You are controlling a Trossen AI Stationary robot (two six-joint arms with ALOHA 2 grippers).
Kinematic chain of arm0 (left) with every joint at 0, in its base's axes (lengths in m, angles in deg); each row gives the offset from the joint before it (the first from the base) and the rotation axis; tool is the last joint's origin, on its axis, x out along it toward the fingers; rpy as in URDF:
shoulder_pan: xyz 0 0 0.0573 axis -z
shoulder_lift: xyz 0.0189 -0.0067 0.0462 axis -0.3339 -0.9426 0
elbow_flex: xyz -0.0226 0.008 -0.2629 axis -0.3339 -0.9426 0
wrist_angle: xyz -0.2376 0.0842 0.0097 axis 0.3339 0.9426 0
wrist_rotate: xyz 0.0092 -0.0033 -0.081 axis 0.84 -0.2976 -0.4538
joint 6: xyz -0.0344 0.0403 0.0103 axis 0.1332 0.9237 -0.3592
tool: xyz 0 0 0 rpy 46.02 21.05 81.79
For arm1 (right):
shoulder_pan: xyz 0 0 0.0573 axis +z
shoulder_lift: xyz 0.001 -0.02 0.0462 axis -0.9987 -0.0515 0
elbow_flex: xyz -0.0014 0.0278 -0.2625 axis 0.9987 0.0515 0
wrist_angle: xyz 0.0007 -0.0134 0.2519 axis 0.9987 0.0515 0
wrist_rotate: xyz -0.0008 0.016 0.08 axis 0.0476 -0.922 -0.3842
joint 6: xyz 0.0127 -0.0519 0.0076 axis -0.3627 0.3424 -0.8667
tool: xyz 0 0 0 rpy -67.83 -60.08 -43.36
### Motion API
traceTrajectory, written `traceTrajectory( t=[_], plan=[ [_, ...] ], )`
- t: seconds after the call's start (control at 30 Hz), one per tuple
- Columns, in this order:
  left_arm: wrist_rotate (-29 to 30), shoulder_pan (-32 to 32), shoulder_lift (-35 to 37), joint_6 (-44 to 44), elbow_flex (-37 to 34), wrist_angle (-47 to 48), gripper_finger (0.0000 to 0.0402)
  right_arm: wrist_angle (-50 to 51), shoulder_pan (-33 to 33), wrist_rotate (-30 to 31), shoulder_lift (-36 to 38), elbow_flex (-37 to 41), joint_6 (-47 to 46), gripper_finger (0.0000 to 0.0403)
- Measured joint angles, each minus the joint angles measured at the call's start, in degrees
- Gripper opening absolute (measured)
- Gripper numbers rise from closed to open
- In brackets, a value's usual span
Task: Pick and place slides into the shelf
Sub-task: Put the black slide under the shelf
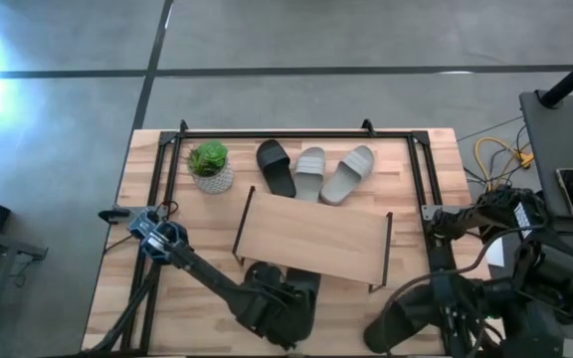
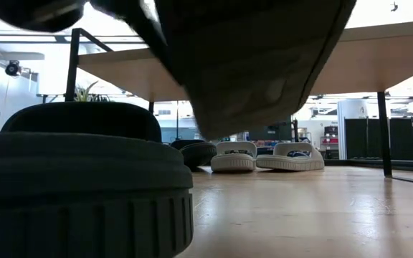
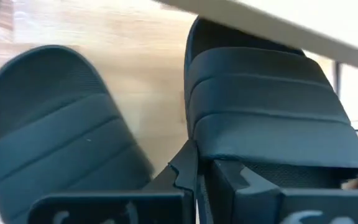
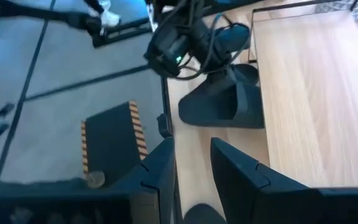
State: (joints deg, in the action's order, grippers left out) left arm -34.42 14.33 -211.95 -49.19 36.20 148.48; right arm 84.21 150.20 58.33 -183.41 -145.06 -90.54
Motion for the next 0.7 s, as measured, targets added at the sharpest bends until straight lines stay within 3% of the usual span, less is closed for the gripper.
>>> traceTrajectory(
  t=[0.3, 0.7],
  plan=[
    [-3.1, -1.4, 0.0, -0.5, -5.0, -3.7, 0.001, 0.0, 0.0, -2.1, 0.2, 1.9, 1.1, 0.0095],
    [-6.5, -1.5, 0.0, 0.6, -6.6, -8.7, 0.0148, 0.0, 0.0, -2.1, 0.9, 2.8, 3.0, 0.0095]
  ],
)
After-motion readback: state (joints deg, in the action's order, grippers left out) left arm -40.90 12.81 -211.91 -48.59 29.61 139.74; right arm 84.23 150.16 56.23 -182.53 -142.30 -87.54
